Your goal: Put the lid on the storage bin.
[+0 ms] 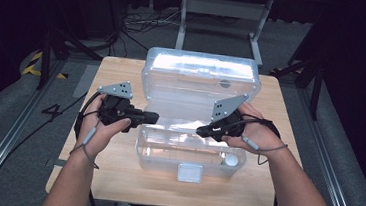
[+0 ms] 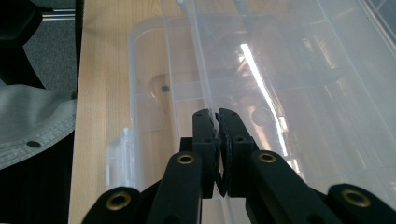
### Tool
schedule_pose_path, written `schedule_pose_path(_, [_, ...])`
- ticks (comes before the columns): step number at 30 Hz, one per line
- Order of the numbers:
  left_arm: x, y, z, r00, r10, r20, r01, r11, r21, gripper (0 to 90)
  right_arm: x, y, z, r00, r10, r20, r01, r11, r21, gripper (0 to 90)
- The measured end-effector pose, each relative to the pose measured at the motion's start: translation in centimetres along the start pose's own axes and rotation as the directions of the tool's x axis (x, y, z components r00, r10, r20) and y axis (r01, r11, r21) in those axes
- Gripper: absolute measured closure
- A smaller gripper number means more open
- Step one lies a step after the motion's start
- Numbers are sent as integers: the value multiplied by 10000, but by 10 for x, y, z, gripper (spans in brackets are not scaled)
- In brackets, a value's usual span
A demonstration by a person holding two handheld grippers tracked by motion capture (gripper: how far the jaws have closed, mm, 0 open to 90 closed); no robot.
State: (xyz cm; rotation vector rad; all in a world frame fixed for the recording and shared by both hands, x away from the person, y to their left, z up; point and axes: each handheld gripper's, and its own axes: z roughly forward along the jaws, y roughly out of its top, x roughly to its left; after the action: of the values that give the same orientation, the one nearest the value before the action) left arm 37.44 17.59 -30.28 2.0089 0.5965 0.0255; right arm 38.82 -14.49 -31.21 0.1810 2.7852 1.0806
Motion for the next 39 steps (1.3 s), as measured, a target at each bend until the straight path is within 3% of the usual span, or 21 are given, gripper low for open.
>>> schedule_pose_path(5, [4,4,-4,9980,-233,-583,210,9990,-400,864,1,-1,0,9999,-79,84,79,10000,-44,864])
schedule_pose_path(8, [6,5,-5,9969,-293,-730,257,9984,-498,861,2,-2,0,9999,-74,126,75,9999,-79,864])
schedule_pose_path(14, [8,7,-5,9886,-631,-1365,530,9956,-769,862,3,-2,0,9998,-108,163,110,9999,-93,864])
schedule_pose_path(20, [11,9,-7,9800,-679,-1869,495,9936,-1011,860,4,-4,0,9999,-61,157,63,9999,-148,864])
schedule_pose_path(34, [16,8,-7,9739,-796,-2127,574,9924,-1086,876,9,-6,2,9998,-157,147,159,9998,-87,864])
schedule_pose_path(39, [18,7,-10,9638,-866,-2521,564,9906,-1246,888,12,-7,3,9999,-112,82,112,9999,-47,863])
